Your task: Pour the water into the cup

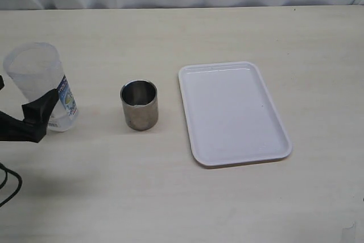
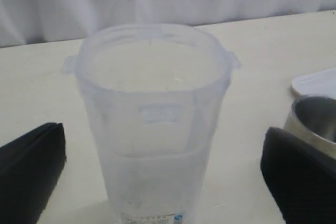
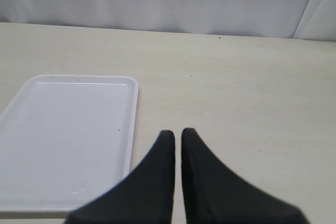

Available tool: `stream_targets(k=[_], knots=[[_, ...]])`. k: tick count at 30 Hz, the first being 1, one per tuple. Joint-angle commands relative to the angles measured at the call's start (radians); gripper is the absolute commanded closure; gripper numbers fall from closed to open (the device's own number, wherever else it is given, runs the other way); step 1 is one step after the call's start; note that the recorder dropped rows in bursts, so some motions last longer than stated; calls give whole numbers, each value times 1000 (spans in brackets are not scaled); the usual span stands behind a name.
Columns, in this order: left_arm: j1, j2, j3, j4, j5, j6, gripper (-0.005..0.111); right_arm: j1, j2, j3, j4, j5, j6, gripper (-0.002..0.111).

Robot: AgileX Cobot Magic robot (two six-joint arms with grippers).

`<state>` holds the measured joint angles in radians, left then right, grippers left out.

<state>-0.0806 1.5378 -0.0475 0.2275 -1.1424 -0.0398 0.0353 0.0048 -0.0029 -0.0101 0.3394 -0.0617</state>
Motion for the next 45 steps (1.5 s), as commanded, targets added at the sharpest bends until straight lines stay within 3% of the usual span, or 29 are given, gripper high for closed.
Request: stream_targets(k=[1, 17, 45], knots=[[5, 92, -37, -3, -26, 13, 13, 2, -5, 3, -1, 3, -2, 104], [5, 325, -160, -3, -79, 16, 13, 2, -5, 3, -1, 3, -2, 104], [5, 350, -209, 22, -79, 10, 13, 2, -5, 3, -1, 3, -2, 104]])
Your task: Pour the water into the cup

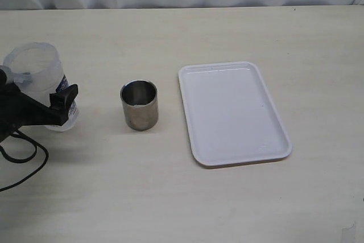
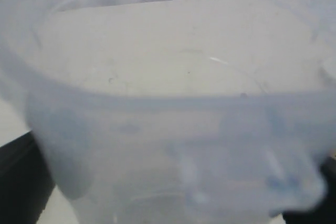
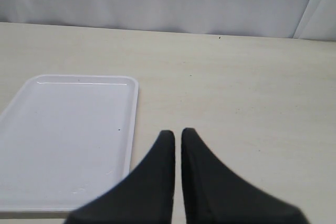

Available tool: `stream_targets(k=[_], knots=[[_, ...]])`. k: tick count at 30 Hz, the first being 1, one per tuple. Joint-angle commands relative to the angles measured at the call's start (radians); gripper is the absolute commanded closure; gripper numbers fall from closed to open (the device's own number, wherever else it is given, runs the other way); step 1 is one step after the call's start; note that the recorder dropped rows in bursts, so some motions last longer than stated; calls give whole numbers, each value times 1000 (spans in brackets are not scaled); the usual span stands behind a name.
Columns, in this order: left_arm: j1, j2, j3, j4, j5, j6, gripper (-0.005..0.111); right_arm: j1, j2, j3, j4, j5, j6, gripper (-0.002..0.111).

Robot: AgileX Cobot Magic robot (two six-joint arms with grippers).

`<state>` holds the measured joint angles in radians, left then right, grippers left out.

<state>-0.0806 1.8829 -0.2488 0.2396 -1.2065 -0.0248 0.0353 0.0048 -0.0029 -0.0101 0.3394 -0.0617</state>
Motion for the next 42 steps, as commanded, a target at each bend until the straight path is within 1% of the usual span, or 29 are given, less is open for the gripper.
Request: stream_targets(k=[1, 9, 11, 13, 16, 22, 25, 26, 27, 30, 34, 37, 40, 42], knots=[[5, 4, -9, 12, -15, -5, 13, 2, -5, 3, -1, 3, -2, 104], [5, 4, -9, 11, -15, -5, 13, 2, -5, 3, -1, 3, -2, 104], [5, 4, -9, 11, -15, -5, 14, 2, -5, 3, -1, 3, -2, 104], [5, 4, -9, 11, -15, -5, 23, 2, -5, 3, -1, 3, -2, 104], [5, 4, -9, 13, -15, -5, 39, 2, -5, 3, -1, 3, -2, 104], [5, 4, -9, 38, -15, -5, 68, 2, -5, 3, -1, 3, -2, 104], [5, 4, -9, 66, -15, -33, 88, 2, -5, 3, -1, 3, -2, 104], [5, 4, -9, 66, -15, -45, 103, 2, -5, 3, -1, -15, -3, 104], [5, 4, -9, 66, -15, -45, 107, 2, -5, 3, -1, -32, -3, 104], [5, 4, -9, 66, -15, -45, 107, 2, -5, 3, -1, -155, -3, 104], [5, 4, -43, 66, -15, -45, 107, 2, -5, 3, -5, -247, -4, 104], [5, 4, -98, 66, -15, -45, 107, 2, -5, 3, 30, -486, 34, 104], [5, 4, -134, 66, -15, -45, 107, 2, -5, 3, 135, -597, 118, 104], [5, 4, -154, 66, -15, -45, 107, 2, -5, 3, 117, -637, 122, 104]])
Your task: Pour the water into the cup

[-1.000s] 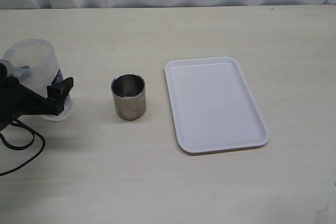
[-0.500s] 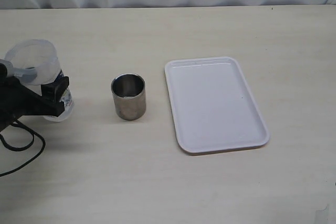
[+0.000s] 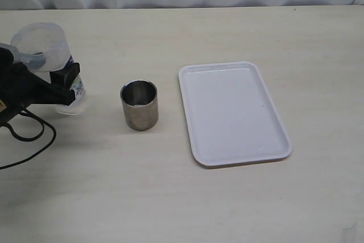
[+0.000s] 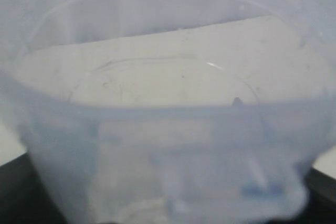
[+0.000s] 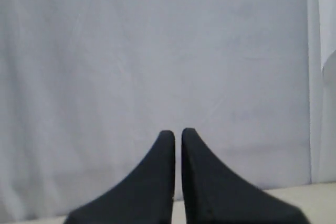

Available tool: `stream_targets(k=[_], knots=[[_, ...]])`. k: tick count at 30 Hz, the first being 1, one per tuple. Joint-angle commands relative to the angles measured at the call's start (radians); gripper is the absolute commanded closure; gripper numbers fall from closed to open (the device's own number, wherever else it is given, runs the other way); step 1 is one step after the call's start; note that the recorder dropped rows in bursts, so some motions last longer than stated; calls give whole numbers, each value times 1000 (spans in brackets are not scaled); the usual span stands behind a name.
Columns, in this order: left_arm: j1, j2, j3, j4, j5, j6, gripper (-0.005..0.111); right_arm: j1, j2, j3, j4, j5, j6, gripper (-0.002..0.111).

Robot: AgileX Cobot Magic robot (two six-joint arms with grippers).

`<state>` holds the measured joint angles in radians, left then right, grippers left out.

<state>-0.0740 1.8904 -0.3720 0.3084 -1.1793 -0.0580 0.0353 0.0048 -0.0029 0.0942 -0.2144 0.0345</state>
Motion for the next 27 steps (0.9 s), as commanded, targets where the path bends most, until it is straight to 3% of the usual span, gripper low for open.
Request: stream_targets(k=[1, 5, 9, 12, 22, 27], knots=[[-2, -3, -37, -3, -42, -12, 107, 2, -5, 3, -20, -117, 36, 104], [-2, -3, -41, -5, -42, -12, 107, 2, 19, 3, -123, -224, 151, 84], [-2, -3, -41, -5, -42, -12, 107, 2, 132, 3, -252, -366, 266, 36], [-2, -3, -41, -5, -42, -12, 107, 2, 242, 3, -319, -485, 307, 13], [-2, -3, -41, -5, -42, -12, 107, 2, 711, -136, -786, -702, 488, 11], [-2, -3, -41, -3, -42, -12, 107, 2, 993, -224, -914, -830, 493, 11]])
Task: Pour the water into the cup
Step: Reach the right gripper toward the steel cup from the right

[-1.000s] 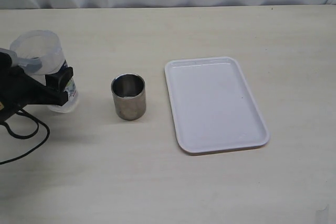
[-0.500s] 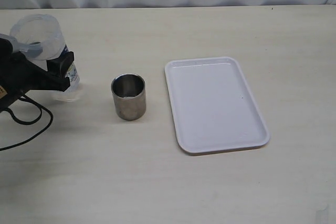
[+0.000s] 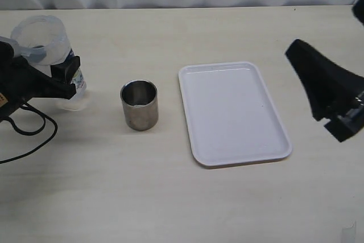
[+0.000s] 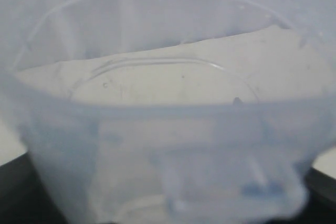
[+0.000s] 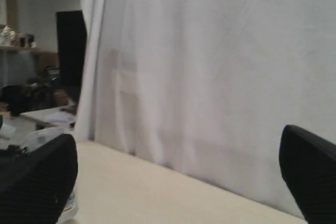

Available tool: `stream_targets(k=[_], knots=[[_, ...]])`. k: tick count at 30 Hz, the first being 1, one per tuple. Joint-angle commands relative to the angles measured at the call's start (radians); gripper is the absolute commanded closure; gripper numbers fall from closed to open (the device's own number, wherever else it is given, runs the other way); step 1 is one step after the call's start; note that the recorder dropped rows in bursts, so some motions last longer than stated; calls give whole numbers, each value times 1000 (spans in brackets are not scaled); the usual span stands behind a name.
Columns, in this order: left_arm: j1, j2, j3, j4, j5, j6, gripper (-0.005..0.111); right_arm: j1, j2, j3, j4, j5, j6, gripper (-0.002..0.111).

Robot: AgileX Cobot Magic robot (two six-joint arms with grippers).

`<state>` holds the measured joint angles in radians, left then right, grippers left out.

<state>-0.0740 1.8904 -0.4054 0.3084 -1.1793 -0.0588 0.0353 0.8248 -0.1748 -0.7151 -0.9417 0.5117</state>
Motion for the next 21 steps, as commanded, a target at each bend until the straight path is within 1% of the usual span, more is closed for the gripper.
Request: stream_targets(k=[1, 2, 3, 8, 10, 14, 21], knots=[[-2, -3, -8, -3, -42, -11, 107, 2, 289, -79, -145, -187, 16, 11], [-2, -3, -8, -3, -42, -11, 107, 2, 345, -91, -162, -221, 12, 11], [-2, -3, -8, -3, -42, -11, 107, 2, 452, -123, -198, -279, -11, 11], [-2, -3, -8, -3, -42, -11, 107, 8, 736, -234, -312, -279, -24, 11], [-2, -3, -8, -3, -42, -16, 107, 70, 845, -302, -313, -279, -38, 11], [-2, -3, -8, -3, -42, -16, 107, 208, 989, -404, -285, -279, -116, 11], [-2, -3, -8, -3, -42, -18, 107, 295, 1108, -533, -250, -278, -116, 11]])
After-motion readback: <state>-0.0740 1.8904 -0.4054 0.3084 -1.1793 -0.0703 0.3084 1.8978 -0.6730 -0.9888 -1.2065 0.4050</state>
